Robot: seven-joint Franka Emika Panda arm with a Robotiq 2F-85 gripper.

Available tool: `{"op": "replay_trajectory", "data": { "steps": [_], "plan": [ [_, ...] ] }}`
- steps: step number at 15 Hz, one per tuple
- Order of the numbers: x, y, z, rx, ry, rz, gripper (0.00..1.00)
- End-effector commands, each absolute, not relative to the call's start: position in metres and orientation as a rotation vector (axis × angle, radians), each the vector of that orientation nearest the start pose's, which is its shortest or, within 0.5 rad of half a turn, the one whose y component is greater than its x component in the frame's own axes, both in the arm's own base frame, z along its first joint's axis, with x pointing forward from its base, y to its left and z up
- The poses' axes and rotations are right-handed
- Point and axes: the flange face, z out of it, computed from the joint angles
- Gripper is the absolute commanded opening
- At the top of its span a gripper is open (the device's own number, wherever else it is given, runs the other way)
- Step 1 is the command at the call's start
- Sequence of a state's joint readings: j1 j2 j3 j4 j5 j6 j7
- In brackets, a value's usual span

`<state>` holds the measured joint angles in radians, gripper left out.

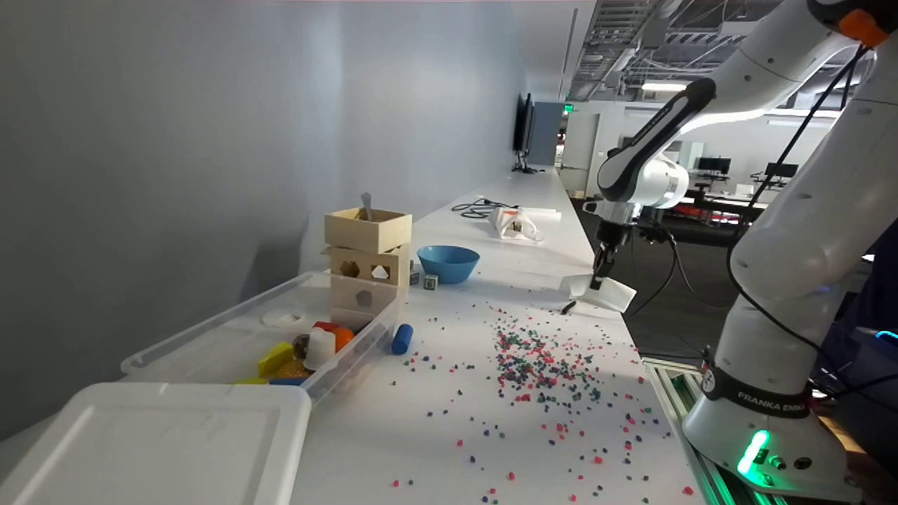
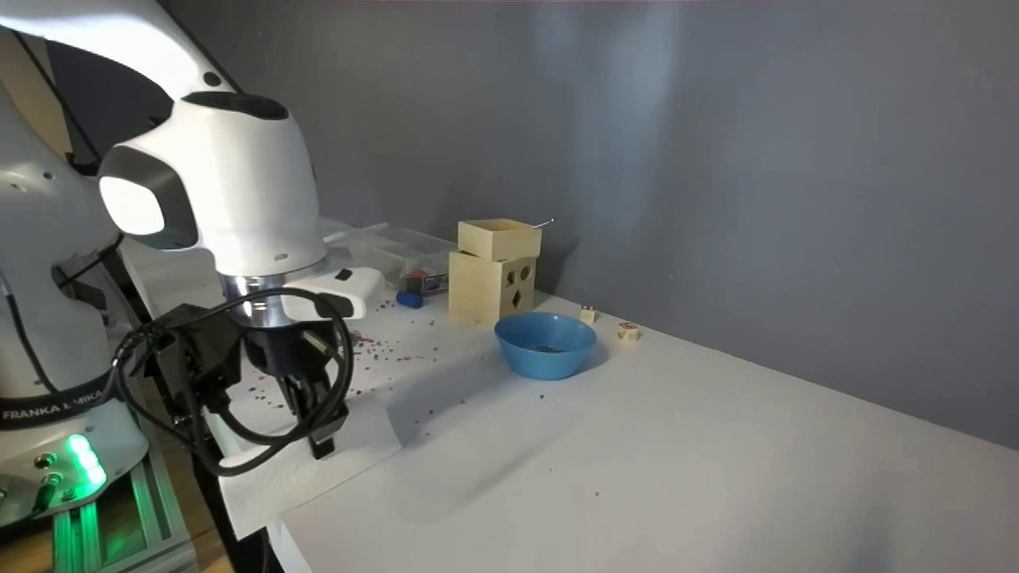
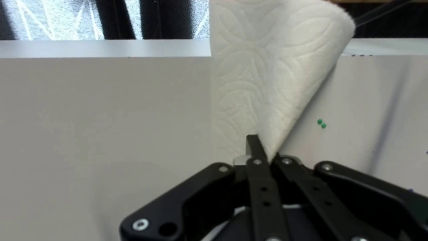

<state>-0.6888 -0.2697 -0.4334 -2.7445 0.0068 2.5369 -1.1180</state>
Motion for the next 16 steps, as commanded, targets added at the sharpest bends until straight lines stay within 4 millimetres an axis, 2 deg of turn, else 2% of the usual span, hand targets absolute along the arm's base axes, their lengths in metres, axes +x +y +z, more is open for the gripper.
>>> {"op": "replay_trajectory", "data": {
  "steps": [1, 5, 7, 9, 13, 14, 16],
  "plan": [
    [0.178, -0.348, 0.299, -3.118, -0.003, -0.188, 0.00],
    [0.197, -0.347, 0.311, -3.208, 0.027, -0.175, 0.00],
    [0.202, -0.331, 0.313, -3.215, 0.001, -0.140, 0.00],
    [0.220, -0.325, 0.317, -3.212, -0.061, -0.080, 0.00],
    [0.241, -0.298, 0.313, -3.192, -0.132, -0.008, 0.00],
    [0.240, -0.309, 0.309, -3.192, -0.116, -0.043, 0.02],
    [0.246, -0.302, 0.308, -3.183, -0.132, -0.023, 0.02]
  ]
}}
